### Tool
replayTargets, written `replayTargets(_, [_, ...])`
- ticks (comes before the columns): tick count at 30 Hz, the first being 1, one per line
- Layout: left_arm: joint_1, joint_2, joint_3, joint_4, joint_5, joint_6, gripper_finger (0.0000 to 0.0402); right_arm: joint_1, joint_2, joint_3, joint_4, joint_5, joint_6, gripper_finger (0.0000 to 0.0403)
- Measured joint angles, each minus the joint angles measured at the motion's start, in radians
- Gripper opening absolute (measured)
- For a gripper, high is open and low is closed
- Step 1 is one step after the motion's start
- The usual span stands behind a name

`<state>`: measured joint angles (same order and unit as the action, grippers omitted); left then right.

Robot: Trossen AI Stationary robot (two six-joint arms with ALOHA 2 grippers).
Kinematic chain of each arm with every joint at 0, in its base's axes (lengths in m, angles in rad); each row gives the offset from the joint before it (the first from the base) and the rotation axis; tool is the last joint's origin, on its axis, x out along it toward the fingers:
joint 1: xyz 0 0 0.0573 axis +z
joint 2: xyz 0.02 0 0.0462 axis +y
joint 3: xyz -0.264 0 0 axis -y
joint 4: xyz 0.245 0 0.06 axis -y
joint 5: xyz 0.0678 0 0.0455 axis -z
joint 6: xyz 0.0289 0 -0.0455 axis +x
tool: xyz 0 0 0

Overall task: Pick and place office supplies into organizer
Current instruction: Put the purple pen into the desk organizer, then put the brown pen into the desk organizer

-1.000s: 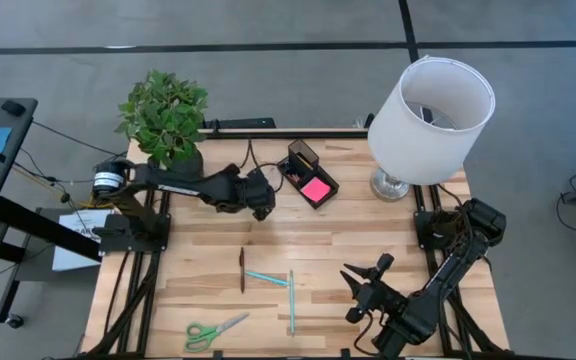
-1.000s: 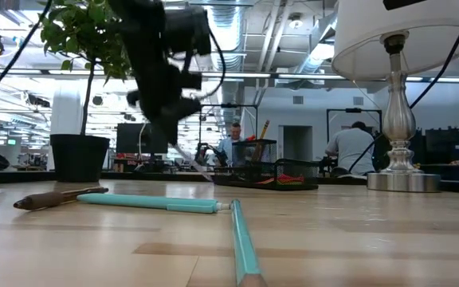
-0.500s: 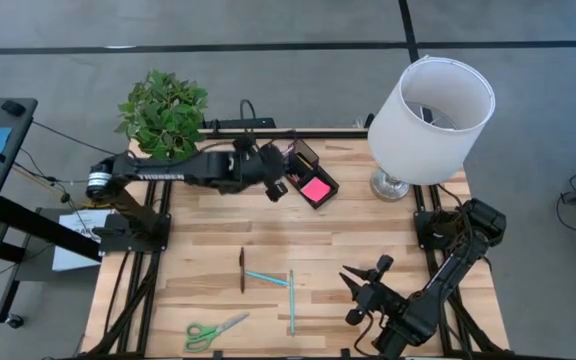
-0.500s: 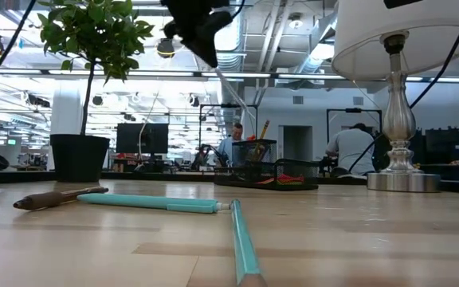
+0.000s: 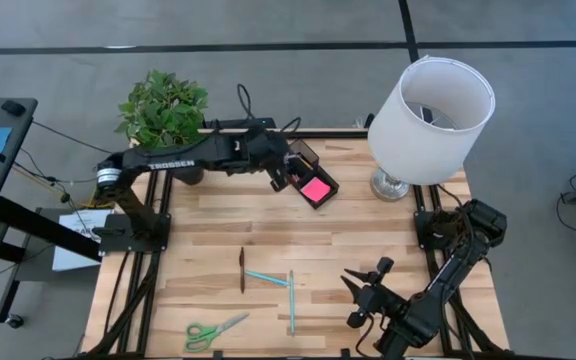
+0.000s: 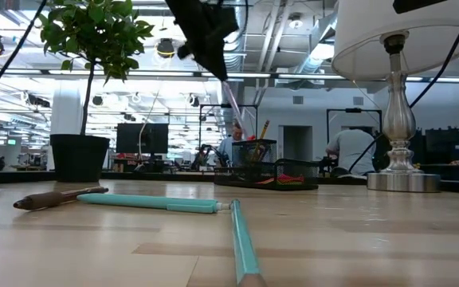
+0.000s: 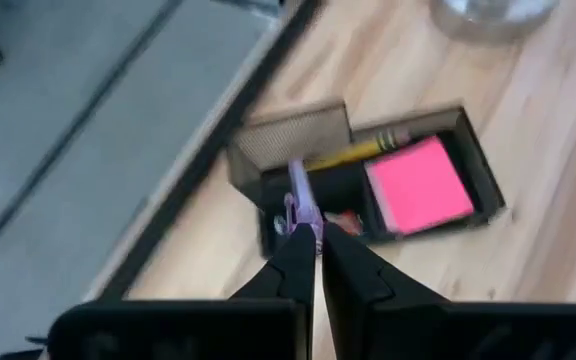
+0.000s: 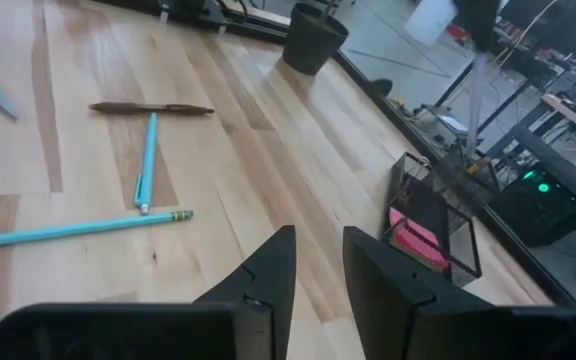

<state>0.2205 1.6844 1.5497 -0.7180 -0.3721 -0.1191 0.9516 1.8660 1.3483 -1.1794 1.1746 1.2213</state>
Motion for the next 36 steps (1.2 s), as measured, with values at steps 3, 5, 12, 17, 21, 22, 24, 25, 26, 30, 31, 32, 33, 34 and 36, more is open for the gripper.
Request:
replayTargets(3, [0.008,0.054,-0.002,0.030,-0.002,0.034,0.0000,0.003,0.000,0.000,0.008,-0.007,-0.001,0.0079])
replayTargets(5, [0.011,0.073,-0.002,0.071,-0.032,0.052,0.0000,0.003,0.000,0.000,0.014,-0.013,-0.002,0.0079])
replayTargets(12, [0.050,0.070,0.000,0.167,0.043,0.074,0.0000,0.006,0.000,0.000,0.015,-0.077,0.000,0.0079])
replayTargets(17, [0.096,0.069,0.000,0.157,0.133,0.066,0.0001,0.006,0.000,0.000,0.015,-0.077,0.000,0.0079])
replayTargets(21, [0.120,0.069,0.000,0.180,0.154,0.040,0.0002,0.006,0.000,0.000,0.015,-0.076,0.000,0.0079])
replayTargets(22, [0.126,0.069,0.000,0.190,0.166,0.038,0.0002,0.006,0.000,0.000,0.015,-0.076,0.000,0.0079])
replayTargets(24, [0.138,0.069,0.000,0.221,0.191,0.044,0.0002,0.006,0.000,0.000,0.015,-0.076,0.000,0.0079])
replayTargets(25, [0.141,0.069,0.000,0.232,0.192,0.051,0.0002,0.006,0.000,0.000,0.015,-0.076,0.000,0.0079])
replayTargets(26, [0.143,0.069,0.000,0.238,0.191,0.053,0.0002,0.006,0.000,0.000,0.015,-0.076,0.000,0.0079])
replayTargets(30, [0.141,0.069,0.000,0.243,0.175,0.080,0.0007,0.006,0.000,0.000,0.014,-0.076,0.000,0.0079])
replayTargets(31, [0.138,0.069,0.000,0.242,0.177,0.081,0.0009,0.006,0.000,0.000,0.014,-0.076,-0.001,0.0079])
replayTargets(32, [0.132,0.068,0.000,0.241,0.187,0.080,0.0012,0.006,0.000,0.000,0.013,-0.076,-0.002,0.0079])
replayTargets(33, [0.126,0.063,0.000,0.234,0.201,0.077,0.0014,0.006,0.000,0.000,0.011,-0.076,-0.002,0.0079])
replayTargets(34, [0.117,0.054,-0.001,0.218,0.221,0.076,0.0015,0.008,0.000,0.000,0.010,-0.076,-0.002,0.0079])
replayTargets(36, [0.090,0.026,-0.001,0.186,0.269,0.077,0.0017,0.009,0.000,0.000,0.009,-0.075,-0.002,0.0079])
